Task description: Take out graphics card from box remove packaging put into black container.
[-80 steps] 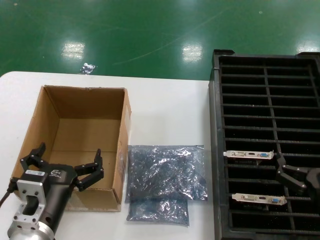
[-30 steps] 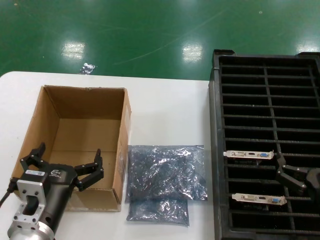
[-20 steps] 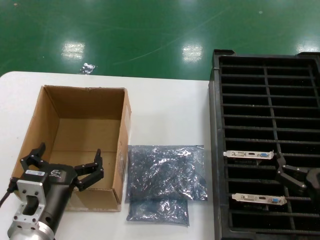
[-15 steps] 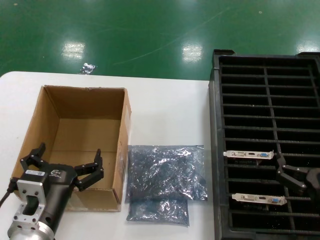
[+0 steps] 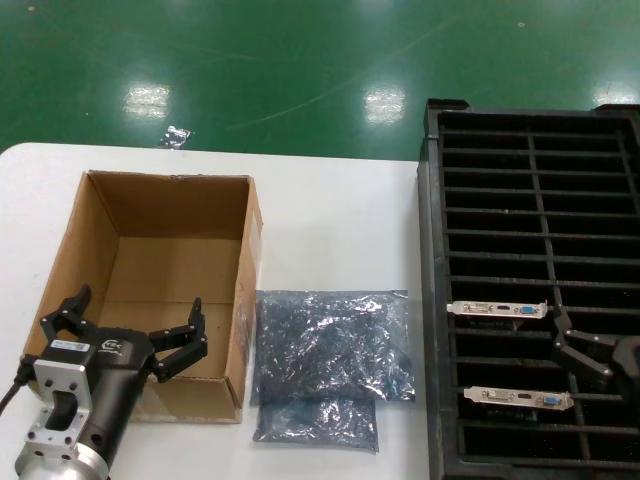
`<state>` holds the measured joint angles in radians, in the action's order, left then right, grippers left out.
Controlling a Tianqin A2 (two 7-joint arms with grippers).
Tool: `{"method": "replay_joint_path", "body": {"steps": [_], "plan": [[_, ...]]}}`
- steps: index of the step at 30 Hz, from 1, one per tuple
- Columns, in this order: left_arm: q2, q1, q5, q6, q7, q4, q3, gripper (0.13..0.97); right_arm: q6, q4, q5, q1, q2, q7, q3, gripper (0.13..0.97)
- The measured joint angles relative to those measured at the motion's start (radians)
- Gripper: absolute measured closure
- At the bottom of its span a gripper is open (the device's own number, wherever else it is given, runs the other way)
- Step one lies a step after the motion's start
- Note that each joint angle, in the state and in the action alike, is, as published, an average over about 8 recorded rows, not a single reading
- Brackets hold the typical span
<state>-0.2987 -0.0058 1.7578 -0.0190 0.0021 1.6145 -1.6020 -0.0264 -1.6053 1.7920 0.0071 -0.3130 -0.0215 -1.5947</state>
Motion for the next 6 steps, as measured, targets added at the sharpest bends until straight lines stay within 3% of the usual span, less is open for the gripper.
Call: {"method": "replay_joint_path", "body": {"steps": [6], "plan": [[0.000, 0.000, 0.000, 0.000, 0.000, 0.000, 0.000, 0.132, 0.000, 0.000, 0.000, 0.000, 0.000, 0.000, 0.000, 0.129]]}}
